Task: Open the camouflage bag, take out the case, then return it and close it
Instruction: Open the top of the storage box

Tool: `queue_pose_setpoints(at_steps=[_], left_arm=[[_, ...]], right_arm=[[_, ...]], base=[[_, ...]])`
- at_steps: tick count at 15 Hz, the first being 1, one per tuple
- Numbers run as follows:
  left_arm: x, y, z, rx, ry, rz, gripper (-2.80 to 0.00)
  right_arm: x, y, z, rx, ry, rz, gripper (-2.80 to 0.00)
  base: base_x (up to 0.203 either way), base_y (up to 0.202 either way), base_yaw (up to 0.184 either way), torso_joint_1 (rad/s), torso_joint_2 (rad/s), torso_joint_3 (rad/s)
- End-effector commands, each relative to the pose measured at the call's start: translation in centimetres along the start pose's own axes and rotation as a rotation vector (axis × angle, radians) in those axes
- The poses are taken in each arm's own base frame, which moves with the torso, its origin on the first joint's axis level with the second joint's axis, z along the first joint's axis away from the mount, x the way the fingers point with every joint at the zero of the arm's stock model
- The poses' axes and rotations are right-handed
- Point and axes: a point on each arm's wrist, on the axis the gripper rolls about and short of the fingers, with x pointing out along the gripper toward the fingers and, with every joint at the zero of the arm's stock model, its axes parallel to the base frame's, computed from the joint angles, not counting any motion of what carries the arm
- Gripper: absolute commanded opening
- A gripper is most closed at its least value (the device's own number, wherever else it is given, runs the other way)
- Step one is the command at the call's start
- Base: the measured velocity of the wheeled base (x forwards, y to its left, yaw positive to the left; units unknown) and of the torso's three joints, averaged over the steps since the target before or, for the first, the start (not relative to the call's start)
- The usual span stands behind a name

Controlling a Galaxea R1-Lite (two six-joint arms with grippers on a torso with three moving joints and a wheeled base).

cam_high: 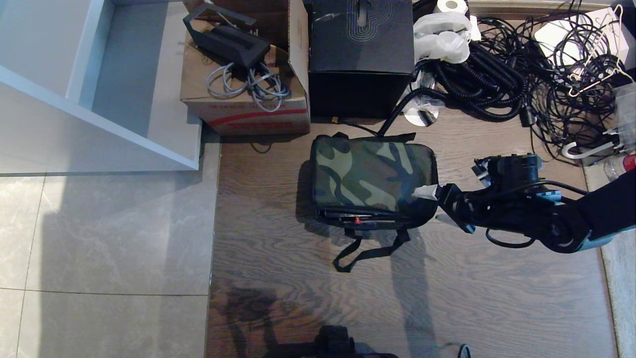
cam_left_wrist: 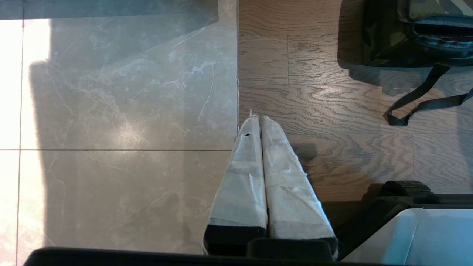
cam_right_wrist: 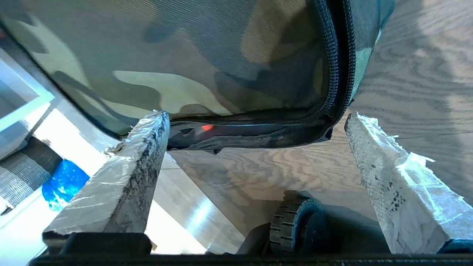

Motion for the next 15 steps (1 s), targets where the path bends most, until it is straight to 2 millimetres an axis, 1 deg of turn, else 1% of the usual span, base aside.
queue_pose_setpoints(at_steps=[1, 3, 7, 9, 10, 13, 14, 15], left_arm=[[0.0, 0.0, 0.0, 0.0, 0.0, 0.0, -2.8], [0.0, 0.0, 0.0, 0.0, 0.0, 0.0, -2.8], [0.0, 0.0, 0.0, 0.001, 0.0, 0.0, -2.8], [0.0, 0.0, 0.0, 0.0, 0.0, 0.001, -2.8], [0.0, 0.0, 0.0, 0.0, 0.0, 0.0, -2.8], [0.0, 0.0, 0.0, 0.0, 0.0, 0.0, -2.8], [0.0, 0.0, 0.0, 0.0, 0.0, 0.0, -2.8], [0.0, 0.0, 0.0, 0.0, 0.0, 0.0, -2.8]], right_arm=[[1.2, -0.8, -0.4, 0.013, 0.024, -0.016, 0.0], [2.1, -0.8, -0.7, 0.013, 0.031, -0.013, 0.0], [2.6, 0.0, 0.0, 0.033, 0.004, 0.021, 0.0], [3.2, 0.0, 0.0, 0.025, -0.005, 0.033, 0.0], [3.5, 0.3, 0.1, 0.014, -0.022, 0.054, 0.0], [3.3, 1.0, 0.7, -0.001, -0.059, 0.087, 0.0], [3.1, 1.3, 1.0, -0.007, -0.075, 0.101, -2.8], [2.7, 1.8, 1.5, -0.015, -0.093, 0.114, -2.8]], base=[[0.0, 0.0, 0.0, 0.0, 0.0, 0.0], [0.0, 0.0, 0.0, 0.0, 0.0, 0.0], [0.0, 0.0, 0.0, 0.0, 0.0, 0.0], [0.0, 0.0, 0.0, 0.0, 0.0, 0.0], [0.0, 0.0, 0.0, 0.0, 0.0, 0.0], [0.0, 0.0, 0.0, 0.0, 0.0, 0.0], [0.0, 0.0, 0.0, 0.0, 0.0, 0.0], [0.0, 0.0, 0.0, 0.0, 0.0, 0.0]])
